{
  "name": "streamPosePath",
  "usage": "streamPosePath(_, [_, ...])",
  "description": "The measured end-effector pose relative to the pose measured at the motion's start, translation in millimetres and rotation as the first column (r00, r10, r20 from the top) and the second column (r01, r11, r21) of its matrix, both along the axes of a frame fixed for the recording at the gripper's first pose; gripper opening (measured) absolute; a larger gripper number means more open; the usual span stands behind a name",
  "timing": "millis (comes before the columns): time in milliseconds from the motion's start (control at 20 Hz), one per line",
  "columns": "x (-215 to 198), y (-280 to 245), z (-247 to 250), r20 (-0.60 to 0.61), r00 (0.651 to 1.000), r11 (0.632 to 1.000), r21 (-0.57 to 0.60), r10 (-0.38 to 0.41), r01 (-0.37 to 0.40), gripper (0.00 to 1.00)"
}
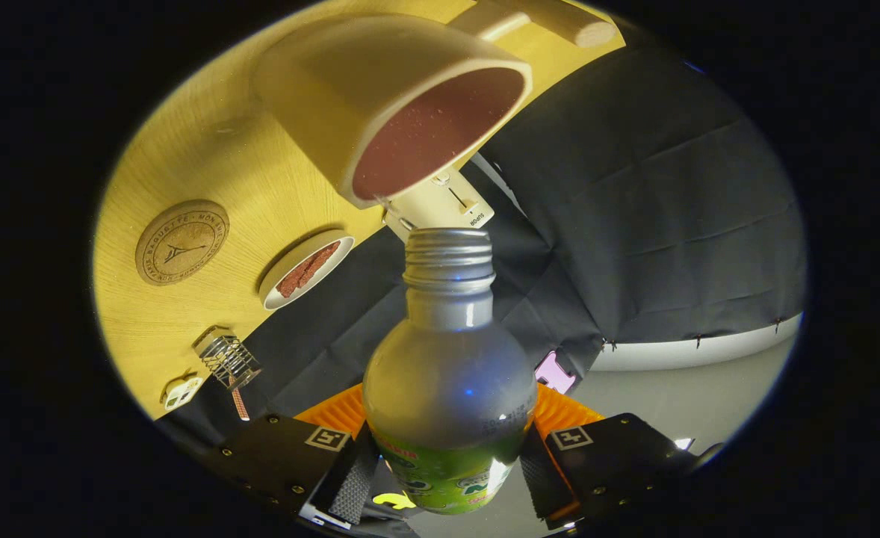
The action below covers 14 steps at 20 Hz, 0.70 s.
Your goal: Take the bottle from table, then pour the juice into the cup, finally place the bottle on the coaster
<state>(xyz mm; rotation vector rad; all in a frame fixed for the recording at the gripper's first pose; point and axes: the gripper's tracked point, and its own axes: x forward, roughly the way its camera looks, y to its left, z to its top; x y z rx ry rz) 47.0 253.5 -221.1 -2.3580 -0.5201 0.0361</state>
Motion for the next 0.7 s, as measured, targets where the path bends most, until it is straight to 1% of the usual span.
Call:
streamPosePath(200, [-1.1,0.9,0.0,-0.001,1.000,1.000,-0.001,-0.006,0.006,0.82])
streamPosePath(700, [-3.4,3.8,-5.0,-0.021,0.999,0.999,-0.025,0.026,-0.026,0.82])
